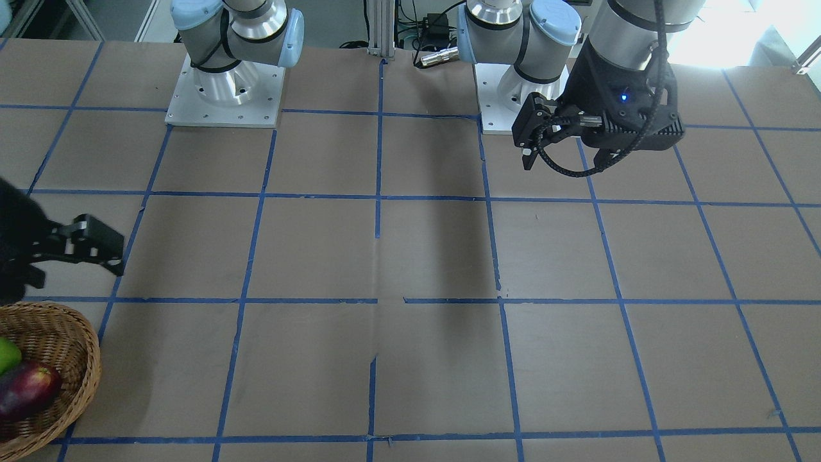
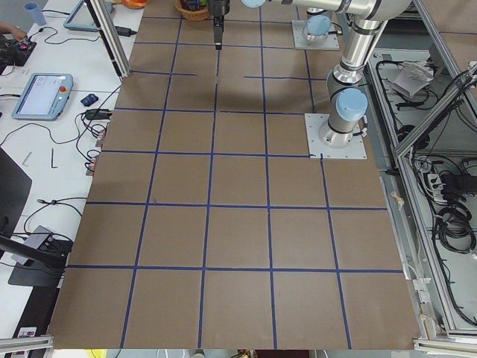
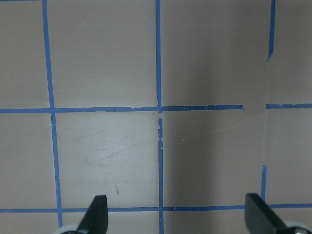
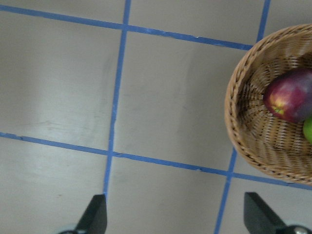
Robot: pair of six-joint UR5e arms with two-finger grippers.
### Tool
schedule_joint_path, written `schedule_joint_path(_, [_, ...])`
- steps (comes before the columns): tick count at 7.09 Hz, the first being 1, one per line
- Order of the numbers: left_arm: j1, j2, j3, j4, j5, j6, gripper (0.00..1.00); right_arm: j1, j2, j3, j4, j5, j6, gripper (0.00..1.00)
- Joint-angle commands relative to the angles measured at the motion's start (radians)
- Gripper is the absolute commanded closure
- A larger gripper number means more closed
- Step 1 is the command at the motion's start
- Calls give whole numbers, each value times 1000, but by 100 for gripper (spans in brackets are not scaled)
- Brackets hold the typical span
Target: Put all apples into basket
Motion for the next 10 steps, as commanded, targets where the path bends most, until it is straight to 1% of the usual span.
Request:
schedule_joint_path(1, [1,-2,3,-2,2,0,0,196,-20,-11,16,-15,315,0])
schedule_joint_path(2, [-1,8,-5,-6,2,0,0,260,-84,10,25,-14,400,0])
schedule_joint_path(3, [-2,16,-3,-17,2,2,0,288,-132,68,32,-18,408,0])
schedule_joint_path(4, [-4,33,-5,-19,0,10,0,279,-196,163,32,-20,390,0])
schedule_joint_path(5, [-2,39,-5,-25,0,13,0,275,-256,244,-15,-32,386,0])
schedule_joint_path(6, [-2,36,-5,-25,2,10,0,252,-273,262,-14,-125,343,0])
schedule_joint_path(7, [-2,21,1,-22,0,10,0,237,-278,265,-8,-124,298,0])
schedule_joint_path(8, [-2,18,-6,-26,6,10,0,236,-281,266,-1,-123,298,0])
schedule_joint_path(9, [2,-1,18,-29,9,8,0,236,-284,265,-7,-118,298,0])
schedule_joint_path(10, [2,-7,1,-22,5,8,0,232,-283,262,-11,-104,292,0])
